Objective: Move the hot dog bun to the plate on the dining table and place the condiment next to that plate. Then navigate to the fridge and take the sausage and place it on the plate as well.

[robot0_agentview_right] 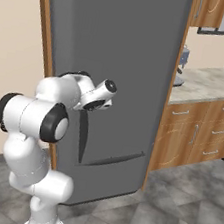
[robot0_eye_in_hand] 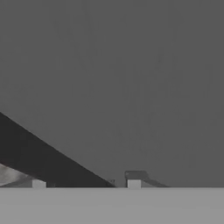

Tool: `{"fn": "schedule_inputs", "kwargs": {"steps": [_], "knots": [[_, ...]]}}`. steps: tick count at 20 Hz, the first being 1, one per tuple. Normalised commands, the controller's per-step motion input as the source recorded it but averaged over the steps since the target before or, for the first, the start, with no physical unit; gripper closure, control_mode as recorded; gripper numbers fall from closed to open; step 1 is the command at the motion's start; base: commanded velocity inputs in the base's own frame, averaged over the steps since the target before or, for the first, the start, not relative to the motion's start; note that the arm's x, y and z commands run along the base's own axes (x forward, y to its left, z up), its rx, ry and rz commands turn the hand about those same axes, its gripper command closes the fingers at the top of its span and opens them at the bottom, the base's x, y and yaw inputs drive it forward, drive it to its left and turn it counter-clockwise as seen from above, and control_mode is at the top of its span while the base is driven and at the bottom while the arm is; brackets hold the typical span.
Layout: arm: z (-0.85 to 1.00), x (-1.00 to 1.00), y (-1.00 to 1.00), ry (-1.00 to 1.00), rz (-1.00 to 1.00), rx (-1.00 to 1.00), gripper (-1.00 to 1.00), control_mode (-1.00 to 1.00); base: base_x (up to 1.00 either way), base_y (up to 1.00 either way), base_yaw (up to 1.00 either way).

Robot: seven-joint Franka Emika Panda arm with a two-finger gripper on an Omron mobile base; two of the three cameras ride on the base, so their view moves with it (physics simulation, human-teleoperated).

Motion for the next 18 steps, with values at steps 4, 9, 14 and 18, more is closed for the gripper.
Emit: {"fn": "schedule_inputs", "kwargs": {"steps": [4,9,14,18], "knots": [[-0.06,-0.8,-1.0,0.0,-0.06,-0.05,1.0,-1.0,0.0,0.0,0.0],[-0.08,-0.95,-1.0,0.0,-0.08,-0.06,1.0,-1.0,0.0,0.0,0.0],[-0.1,-0.87,-1.0,0.0,-0.09,-0.1,1.0,-1.0,0.0,0.0,0.0],[-0.05,-0.9,-0.75,-0.04,-0.12,-0.17,-1.0,-1.0,0.0,0.0,0.0]]}}
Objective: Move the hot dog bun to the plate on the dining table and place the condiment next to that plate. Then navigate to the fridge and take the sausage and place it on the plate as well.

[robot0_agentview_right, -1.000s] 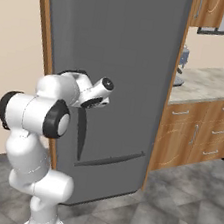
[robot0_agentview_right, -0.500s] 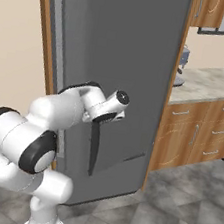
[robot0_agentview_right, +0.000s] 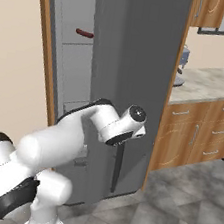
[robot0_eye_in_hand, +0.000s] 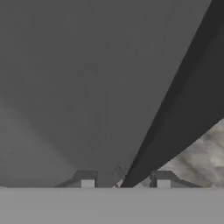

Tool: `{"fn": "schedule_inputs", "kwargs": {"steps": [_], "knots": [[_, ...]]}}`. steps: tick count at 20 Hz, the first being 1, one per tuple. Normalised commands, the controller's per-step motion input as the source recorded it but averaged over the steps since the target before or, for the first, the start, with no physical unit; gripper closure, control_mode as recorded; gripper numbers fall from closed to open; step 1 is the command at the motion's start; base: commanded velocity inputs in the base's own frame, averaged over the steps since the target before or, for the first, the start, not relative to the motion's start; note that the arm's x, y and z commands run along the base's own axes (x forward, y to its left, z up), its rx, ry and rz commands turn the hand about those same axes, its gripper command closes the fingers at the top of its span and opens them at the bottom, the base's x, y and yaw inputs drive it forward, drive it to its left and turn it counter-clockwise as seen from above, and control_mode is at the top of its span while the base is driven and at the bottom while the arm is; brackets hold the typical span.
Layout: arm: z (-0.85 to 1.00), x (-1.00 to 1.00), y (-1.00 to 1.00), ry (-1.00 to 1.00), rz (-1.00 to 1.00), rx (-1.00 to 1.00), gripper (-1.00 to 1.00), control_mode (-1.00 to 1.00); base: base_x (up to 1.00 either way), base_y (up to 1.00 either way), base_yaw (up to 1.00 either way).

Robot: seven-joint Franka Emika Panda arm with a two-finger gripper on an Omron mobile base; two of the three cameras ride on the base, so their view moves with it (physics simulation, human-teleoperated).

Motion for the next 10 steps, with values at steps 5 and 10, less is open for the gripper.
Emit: {"fn": "schedule_inputs", "kwargs": {"steps": [5,10], "knots": [[0.27,-1.0,0.14,-0.34,-0.12,-0.29,-1.0,-1.0,0.0,0.0,0.0],[0.77,-1.0,0.96,-0.38,-0.02,-0.45,-1.0,-1.0,0.0,0.0,0.0]]}}
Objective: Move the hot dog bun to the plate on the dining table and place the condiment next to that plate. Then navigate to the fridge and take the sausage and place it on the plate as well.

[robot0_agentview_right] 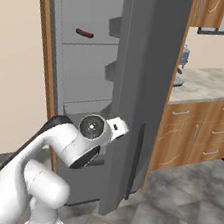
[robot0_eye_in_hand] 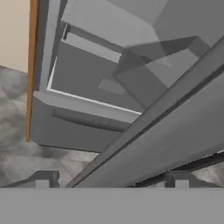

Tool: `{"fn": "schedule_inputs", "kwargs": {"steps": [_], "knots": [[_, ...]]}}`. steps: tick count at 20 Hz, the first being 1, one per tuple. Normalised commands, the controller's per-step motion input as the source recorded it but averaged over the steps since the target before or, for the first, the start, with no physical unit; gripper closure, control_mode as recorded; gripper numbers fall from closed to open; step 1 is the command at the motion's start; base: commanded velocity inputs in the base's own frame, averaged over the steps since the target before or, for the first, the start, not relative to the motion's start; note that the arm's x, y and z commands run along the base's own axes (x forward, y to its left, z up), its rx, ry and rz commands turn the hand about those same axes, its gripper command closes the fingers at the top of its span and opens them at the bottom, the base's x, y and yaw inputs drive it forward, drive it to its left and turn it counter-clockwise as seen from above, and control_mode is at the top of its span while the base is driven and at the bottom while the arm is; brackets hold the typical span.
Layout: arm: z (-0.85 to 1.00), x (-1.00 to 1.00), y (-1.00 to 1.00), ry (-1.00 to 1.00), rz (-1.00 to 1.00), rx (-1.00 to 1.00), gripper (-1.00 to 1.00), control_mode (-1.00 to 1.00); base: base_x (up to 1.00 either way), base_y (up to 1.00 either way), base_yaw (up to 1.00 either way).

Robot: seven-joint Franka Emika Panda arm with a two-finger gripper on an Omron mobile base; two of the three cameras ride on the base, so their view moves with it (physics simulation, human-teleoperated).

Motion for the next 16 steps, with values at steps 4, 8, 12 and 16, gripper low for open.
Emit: {"fn": "schedule_inputs", "kwargs": {"steps": [4,8,12,16], "knots": [[0.72,-0.52,1.0,-0.26,0.0,-0.46,-1.0,-1.0,0.0,0.0,0.0],[0.39,0.16,0.94,-0.15,0.0,-0.36,-1.0,-1.0,0.0,0.0,0.0],[0.04,0.51,0.7,-0.13,0.0,-0.33,-1.0,-1.0,0.0,0.0,0.0],[-0.01,0.93,0.21,-0.03,-0.04,-0.23,-1.0,-1.0,0.0,0.0,0.0]]}}
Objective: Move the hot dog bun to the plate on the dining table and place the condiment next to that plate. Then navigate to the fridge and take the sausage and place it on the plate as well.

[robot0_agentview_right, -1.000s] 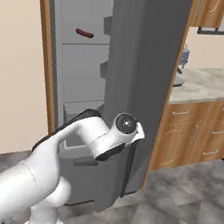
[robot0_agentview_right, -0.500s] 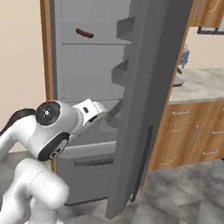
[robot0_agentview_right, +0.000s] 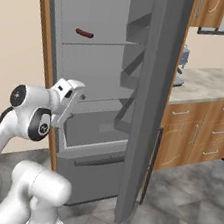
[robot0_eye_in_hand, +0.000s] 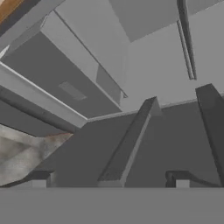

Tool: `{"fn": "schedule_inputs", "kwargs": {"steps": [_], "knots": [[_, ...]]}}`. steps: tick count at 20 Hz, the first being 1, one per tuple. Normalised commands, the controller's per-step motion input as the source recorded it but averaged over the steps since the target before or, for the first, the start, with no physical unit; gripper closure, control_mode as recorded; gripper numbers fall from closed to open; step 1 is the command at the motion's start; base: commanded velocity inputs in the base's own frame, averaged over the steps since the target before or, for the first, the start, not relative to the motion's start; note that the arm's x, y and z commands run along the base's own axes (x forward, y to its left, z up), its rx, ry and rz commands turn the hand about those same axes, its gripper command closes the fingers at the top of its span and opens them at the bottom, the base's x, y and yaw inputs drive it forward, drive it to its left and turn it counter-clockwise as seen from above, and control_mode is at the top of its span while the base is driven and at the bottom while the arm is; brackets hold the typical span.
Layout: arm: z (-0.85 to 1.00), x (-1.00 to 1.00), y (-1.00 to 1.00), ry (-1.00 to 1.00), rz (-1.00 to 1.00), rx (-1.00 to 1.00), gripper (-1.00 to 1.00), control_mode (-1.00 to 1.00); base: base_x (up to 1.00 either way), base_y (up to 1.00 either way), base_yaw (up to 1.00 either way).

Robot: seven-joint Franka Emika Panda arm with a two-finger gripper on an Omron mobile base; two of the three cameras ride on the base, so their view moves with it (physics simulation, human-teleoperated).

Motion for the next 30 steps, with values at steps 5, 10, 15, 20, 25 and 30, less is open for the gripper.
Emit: {"fn": "schedule_inputs", "kwargs": {"steps": [5,10,15,20,25,30], "knots": [[-0.18,1.0,-0.15,0.03,-0.11,-0.11,-1.0,-1.0,0.0,0.0,0.0],[-0.1,0.92,-0.58,0.1,-0.2,-0.08,-1.0,-1.0,0.0,0.0,0.0],[-0.14,0.8,-0.61,0.1,-0.21,-0.08,-1.0,-1.0,0.0,0.0,0.0],[-0.23,0.63,-0.6,0.1,-0.2,-0.08,-1.0,-1.0,0.0,0.0,0.0],[-0.26,0.48,-0.61,0.08,-0.18,-0.09,-1.0,-1.0,0.0,0.0,0.0],[-0.21,0.32,-0.79,0.01,-0.19,-0.11,-1.0,-1.0,0.0,0.0,0.0]]}}
